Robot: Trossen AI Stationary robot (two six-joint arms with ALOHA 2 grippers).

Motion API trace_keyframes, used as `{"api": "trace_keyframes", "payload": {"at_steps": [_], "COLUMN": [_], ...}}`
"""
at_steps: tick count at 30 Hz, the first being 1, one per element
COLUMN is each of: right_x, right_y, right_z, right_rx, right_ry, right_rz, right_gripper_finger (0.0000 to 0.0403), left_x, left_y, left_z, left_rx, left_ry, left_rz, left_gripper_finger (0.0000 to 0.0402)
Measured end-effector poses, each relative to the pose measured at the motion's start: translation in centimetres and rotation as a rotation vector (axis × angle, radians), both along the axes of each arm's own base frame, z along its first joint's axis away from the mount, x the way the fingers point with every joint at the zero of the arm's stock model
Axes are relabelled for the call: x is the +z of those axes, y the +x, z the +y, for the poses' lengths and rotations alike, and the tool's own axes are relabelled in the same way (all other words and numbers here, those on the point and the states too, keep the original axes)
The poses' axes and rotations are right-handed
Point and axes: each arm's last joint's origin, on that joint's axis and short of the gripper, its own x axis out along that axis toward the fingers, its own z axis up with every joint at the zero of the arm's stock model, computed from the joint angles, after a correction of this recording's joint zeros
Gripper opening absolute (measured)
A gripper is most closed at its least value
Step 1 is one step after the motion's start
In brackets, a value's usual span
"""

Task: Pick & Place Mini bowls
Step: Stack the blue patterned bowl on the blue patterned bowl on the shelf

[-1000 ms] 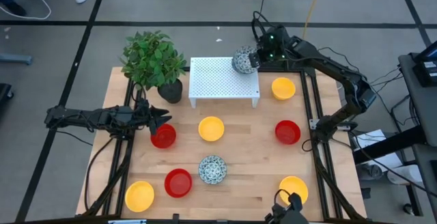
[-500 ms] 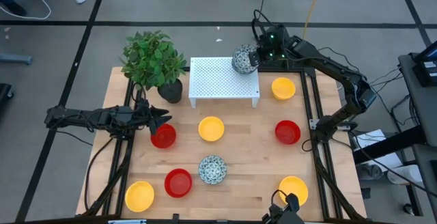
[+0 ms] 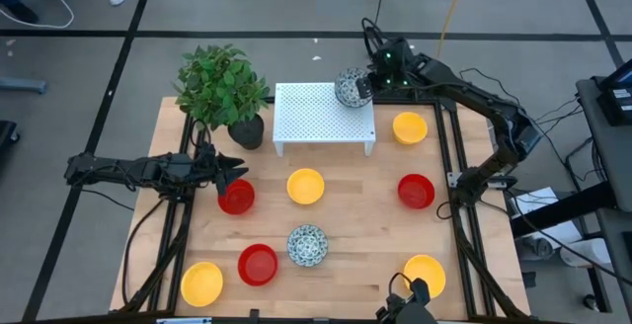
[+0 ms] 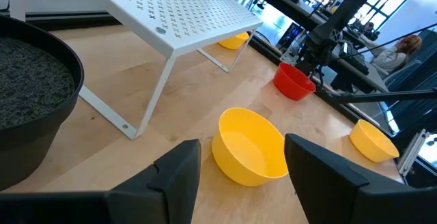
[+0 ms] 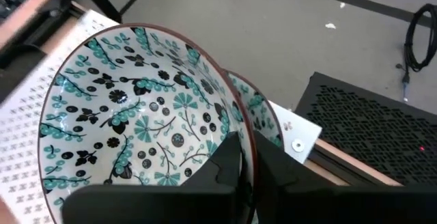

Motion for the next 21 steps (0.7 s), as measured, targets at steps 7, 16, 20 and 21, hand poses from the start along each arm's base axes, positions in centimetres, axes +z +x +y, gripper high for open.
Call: {"api": "trace_keyframes", "payload": {"at_steps": [7,16,20,21], "right_x": [0.06,0.07,0.1,0.09], "right_y": [-0.01,-0.02,0.0,-0.01], "right_z": [-0.09,-0.11,-0.13,-0.12], "right_rx": [-0.014,-0.013,-0.014,-0.013], "right_ry": [-0.021,-0.021,-0.024,-0.023], "right_rz": [0.011,0.009,0.007,0.008], "right_gripper_finger": [0.0012,0.0048,0.0062,0.0065], "left_x": [0.01,0.0,0.0,0.0], "left_y": [0.0,0.0,0.0,0.0], "left_z": [0.0,0.0,0.0,0.0], "left_rx": [0.0,0.0,0.0,0.0], "left_ry": [0.0,0.0,0.0,0.0], "left_rz": [0.0,0.0,0.0,0.0], "left_gripper_finger": [0.0216,0.0216,0.0216,0.0216]}}
